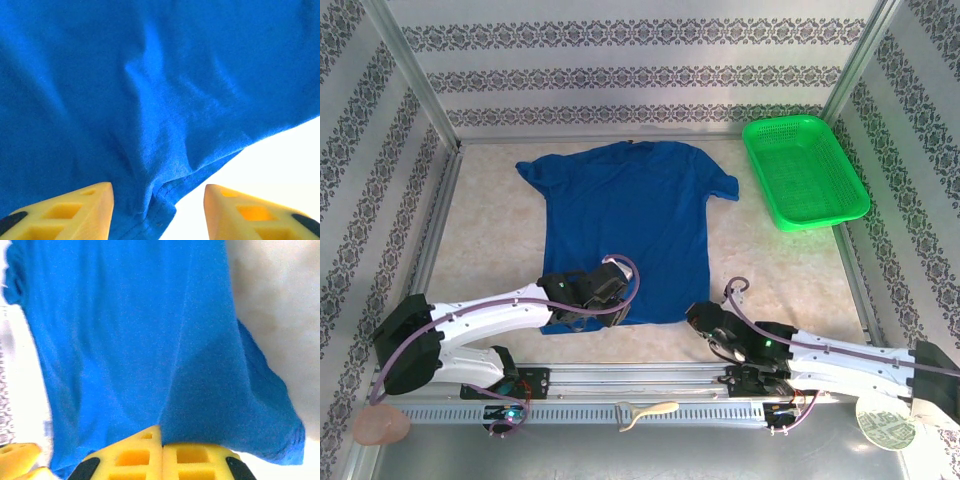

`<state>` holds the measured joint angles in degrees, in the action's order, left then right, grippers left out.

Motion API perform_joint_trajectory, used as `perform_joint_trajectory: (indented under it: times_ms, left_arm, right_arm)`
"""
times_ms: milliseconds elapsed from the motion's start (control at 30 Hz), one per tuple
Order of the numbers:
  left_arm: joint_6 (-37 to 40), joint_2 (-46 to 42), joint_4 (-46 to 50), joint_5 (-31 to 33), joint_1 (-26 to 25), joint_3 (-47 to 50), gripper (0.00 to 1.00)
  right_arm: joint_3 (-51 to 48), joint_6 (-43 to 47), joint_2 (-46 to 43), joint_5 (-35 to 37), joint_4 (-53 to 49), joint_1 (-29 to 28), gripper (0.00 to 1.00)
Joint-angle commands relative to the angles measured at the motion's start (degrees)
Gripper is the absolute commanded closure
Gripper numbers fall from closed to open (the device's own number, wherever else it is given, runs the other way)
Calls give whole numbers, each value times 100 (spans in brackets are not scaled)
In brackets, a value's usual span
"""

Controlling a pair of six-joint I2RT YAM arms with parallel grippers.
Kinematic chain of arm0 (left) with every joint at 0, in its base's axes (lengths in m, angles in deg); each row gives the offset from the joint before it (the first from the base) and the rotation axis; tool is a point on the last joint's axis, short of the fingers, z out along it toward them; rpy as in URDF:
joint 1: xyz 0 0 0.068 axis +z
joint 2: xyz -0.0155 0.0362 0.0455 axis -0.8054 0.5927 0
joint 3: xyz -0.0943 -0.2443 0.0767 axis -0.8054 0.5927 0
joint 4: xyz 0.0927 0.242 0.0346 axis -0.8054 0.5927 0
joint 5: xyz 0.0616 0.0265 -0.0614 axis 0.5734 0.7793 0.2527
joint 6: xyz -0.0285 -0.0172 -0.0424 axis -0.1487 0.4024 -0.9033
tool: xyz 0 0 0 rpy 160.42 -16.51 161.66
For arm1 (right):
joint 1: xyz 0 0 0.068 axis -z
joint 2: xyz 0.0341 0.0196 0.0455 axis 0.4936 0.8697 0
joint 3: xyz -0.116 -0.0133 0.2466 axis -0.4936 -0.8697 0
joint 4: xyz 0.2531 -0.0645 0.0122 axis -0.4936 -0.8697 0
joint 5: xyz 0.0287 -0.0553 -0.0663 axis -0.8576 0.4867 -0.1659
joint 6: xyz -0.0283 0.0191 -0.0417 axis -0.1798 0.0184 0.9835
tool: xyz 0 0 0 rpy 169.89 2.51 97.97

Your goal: Fold the inside-out t-shirt

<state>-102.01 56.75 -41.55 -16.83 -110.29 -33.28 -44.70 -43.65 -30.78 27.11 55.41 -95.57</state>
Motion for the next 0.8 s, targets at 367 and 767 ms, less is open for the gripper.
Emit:
perform_joint_trajectory:
  times_ms: [367,767]
  left_arm:
    - [861,-11,-554,-149,-392,-233,23]
    - [1332,902,-1711,421,-1015,-441,17]
  right_arm:
    - [971,767,-399,-97,-171,377,100]
    - [1113,824,-449,-82,-156,386,100]
